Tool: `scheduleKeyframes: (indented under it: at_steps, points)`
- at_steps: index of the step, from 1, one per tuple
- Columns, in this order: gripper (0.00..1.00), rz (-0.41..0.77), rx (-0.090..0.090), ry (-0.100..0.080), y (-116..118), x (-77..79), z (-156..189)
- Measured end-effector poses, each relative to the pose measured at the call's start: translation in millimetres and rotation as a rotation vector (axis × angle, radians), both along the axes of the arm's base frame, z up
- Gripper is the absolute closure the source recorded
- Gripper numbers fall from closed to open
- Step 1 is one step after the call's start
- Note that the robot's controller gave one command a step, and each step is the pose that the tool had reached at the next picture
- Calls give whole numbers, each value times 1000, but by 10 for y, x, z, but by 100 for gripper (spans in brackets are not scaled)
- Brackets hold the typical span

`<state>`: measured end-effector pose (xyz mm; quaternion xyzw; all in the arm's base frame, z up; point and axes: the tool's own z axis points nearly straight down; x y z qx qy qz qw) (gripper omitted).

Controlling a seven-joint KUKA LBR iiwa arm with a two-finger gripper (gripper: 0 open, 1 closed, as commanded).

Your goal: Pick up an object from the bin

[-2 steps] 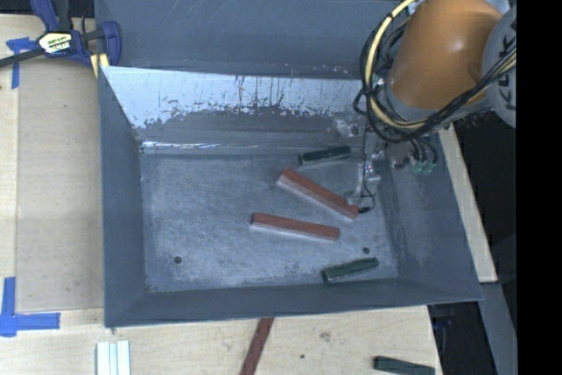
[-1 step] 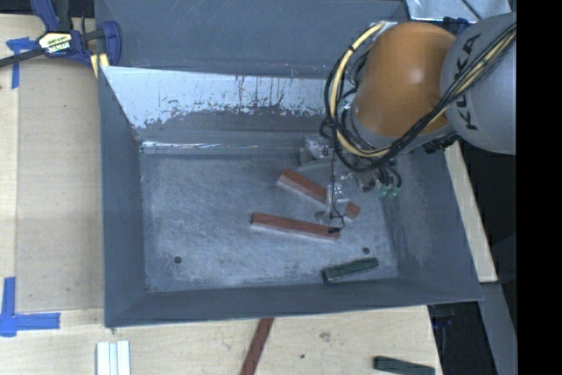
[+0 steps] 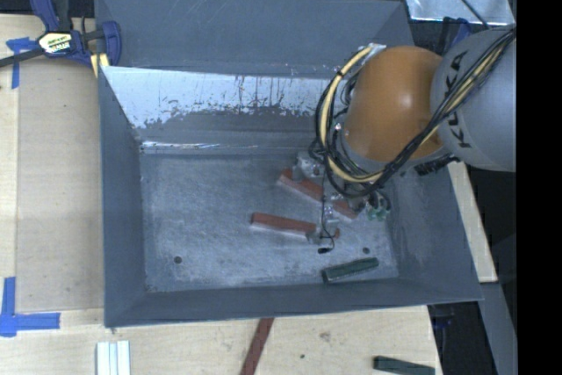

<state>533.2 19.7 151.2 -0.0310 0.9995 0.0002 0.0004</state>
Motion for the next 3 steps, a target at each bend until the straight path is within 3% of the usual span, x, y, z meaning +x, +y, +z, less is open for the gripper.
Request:
scheduleKeyframes:
  at_steps: [1,2,3]
  points:
    - [0,56,-1,-8,6,27,-612]
    - [100,-80,0,-9,32,-78,-791]
    - [100,-80,0,-9,32,-77,-792]
